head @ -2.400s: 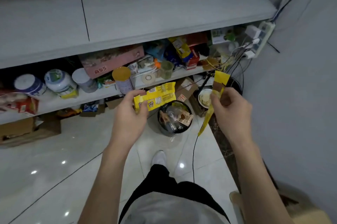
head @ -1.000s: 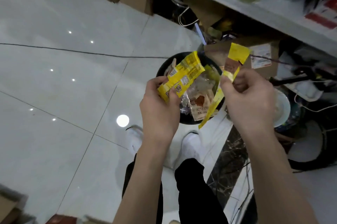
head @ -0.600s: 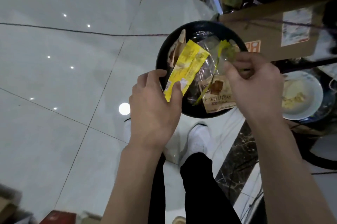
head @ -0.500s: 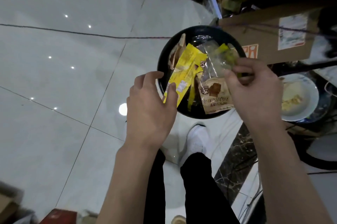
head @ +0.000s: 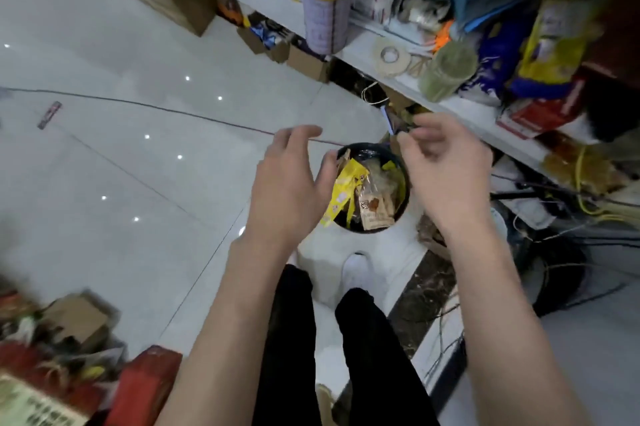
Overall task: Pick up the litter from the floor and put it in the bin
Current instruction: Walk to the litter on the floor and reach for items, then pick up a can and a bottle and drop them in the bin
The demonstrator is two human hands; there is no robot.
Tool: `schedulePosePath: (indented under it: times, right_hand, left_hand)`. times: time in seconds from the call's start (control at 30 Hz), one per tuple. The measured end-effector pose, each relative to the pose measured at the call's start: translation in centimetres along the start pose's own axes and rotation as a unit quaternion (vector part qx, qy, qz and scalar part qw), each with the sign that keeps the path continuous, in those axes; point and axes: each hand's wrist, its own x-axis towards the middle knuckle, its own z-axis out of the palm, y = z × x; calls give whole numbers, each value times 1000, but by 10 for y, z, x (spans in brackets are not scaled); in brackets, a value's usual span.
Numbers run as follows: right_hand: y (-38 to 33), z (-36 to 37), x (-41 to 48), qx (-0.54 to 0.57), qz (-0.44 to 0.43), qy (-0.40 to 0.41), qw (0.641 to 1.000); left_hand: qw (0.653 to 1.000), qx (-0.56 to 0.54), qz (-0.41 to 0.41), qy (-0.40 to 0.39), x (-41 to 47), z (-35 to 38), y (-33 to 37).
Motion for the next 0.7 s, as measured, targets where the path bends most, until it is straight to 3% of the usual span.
schedulePosePath:
  times: [0.33, 0.5, 0.7]
  right_hand:
    - [-177, -127, -75, 33, -227, 9, 973]
    - [-203, -134, -122, 4, -312, -40, 949]
    - [-226, -107, -140, 16, -351, -105, 930]
  left_hand:
    - [991, 40, 69, 112, -97, -182, 111]
    - [982, 46, 35, 181, -150, -225, 110]
    - [971, 0, -42, 236, -193, -241, 70]
